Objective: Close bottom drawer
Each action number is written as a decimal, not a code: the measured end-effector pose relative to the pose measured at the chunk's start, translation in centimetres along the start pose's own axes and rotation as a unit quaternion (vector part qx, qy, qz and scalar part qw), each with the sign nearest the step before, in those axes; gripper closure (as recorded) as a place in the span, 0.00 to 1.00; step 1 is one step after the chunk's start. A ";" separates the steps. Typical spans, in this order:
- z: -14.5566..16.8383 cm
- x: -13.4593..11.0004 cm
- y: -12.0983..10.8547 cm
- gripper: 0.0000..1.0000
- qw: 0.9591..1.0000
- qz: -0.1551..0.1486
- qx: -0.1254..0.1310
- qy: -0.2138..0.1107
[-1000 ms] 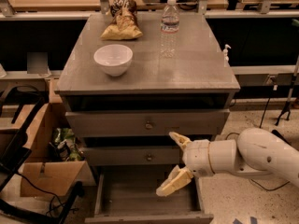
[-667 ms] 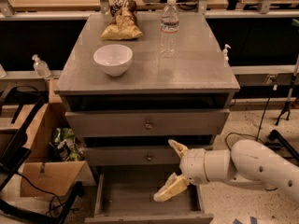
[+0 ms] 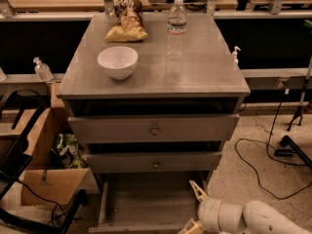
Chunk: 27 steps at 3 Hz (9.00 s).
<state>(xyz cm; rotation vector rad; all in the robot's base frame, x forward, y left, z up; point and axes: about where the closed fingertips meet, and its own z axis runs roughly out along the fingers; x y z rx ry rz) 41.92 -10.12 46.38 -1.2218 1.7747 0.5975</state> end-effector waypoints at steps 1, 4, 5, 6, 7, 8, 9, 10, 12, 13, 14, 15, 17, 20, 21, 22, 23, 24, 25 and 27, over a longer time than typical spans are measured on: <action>1.0 5.8 0.5 0.00 0.999 -0.009 0.001 0.031; 4.1 12.7 2.8 0.00 0.999 0.033 -0.012 0.041; 5.1 19.7 4.4 0.18 0.997 0.069 -0.014 0.030; 6.0 26.4 6.0 0.48 0.995 0.095 -0.025 0.002; 6.4 29.1 6.8 0.72 0.994 0.105 -0.034 -0.016; 9.6 32.4 5.0 1.00 0.991 0.129 -0.023 -0.033; 9.9 32.1 4.7 1.00 0.991 0.126 -0.021 -0.033; 10.7 31.1 1.0 1.00 0.993 0.114 -0.007 -0.039; 10.8 29.9 -2.7 1.00 0.994 0.102 0.015 -0.034; 12.3 28.3 -8.2 1.00 0.994 0.096 0.037 -0.029; 12.1 28.4 -7.9 1.00 0.994 0.096 0.037 -0.029; 14.3 27.4 -11.5 1.00 0.994 0.099 0.045 -0.031; 15.5 27.1 -13.7 1.00 0.992 0.108 0.055 -0.035; 13.5 27.7 -10.2 1.00 0.991 0.126 0.016 -0.038; 11.5 28.2 -8.7 1.00 0.991 0.128 0.003 -0.026; 12.0 28.0 -8.7 1.00 0.992 0.126 -0.009 -0.030; 14.0 27.6 -11.4 1.00 0.992 0.116 -0.009 -0.048; 16.4 27.0 -15.3 1.00 0.992 0.108 0.000 -0.065; 16.3 27.0 -15.0 1.00 0.992 0.107 0.000 -0.065; 17.2 26.8 -17.9 1.00 0.992 0.109 0.018 -0.065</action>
Offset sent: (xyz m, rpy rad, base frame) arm -0.0070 -0.0156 -0.0466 -0.0540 0.0082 0.0008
